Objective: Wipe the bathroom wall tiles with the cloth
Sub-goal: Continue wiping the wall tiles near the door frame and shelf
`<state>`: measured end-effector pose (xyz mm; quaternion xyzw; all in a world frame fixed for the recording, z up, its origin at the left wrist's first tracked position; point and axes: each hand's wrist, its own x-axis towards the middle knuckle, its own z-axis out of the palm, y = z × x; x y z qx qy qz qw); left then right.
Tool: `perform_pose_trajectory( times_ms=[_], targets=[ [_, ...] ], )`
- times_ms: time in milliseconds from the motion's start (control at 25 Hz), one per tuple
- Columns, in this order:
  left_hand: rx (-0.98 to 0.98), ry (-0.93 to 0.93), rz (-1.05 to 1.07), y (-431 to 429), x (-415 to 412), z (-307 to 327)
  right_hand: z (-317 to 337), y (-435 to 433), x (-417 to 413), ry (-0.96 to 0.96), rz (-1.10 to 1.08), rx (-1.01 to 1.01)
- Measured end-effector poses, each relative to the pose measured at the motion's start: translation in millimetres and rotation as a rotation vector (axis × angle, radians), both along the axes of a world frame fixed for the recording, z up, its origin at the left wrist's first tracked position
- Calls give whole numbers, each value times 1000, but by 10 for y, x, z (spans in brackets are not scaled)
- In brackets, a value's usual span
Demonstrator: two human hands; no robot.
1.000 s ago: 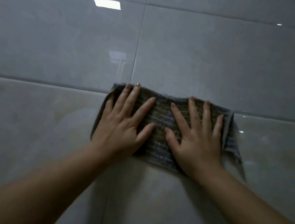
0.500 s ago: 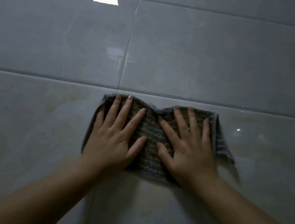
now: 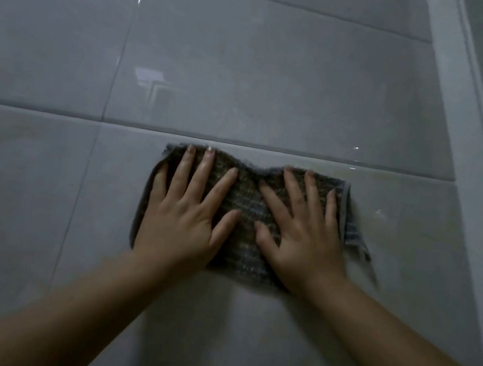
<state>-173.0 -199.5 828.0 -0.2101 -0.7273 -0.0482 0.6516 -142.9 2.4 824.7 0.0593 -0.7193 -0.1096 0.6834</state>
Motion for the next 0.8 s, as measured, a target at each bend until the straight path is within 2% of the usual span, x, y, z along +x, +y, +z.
perform_pose_trajectory(
  times_ms=[120, 200, 320, 400, 480, 560, 680, 800],
  targets=[
    [56, -64, 26, 425, 116, 473, 464, 245, 53, -32, 0, -124],
    [59, -51, 16, 611, 116, 535, 489, 409, 65, -7, 10, -133],
    [6, 47, -13, 747, 85, 169, 89, 624, 96, 32, 29, -125],
    [-61, 91, -15, 853, 66, -134, -241, 801, 120, 21, 8, -67],
    [-92, 95, 4, 941, 67, -196, -305, 952, 146, -4, 1, 7],
    [-81, 76, 1, 1097, 124, 22, -75, 1084, 161, 0, -4, -7],
    [8, -7, 0, 1461, 212, 478, 379, 1288, 197, -13, 4, -144],
    [33, 8, -2, 1736, 238, 464, 317, 1411, 202, 21, 6, -212]
  ],
)
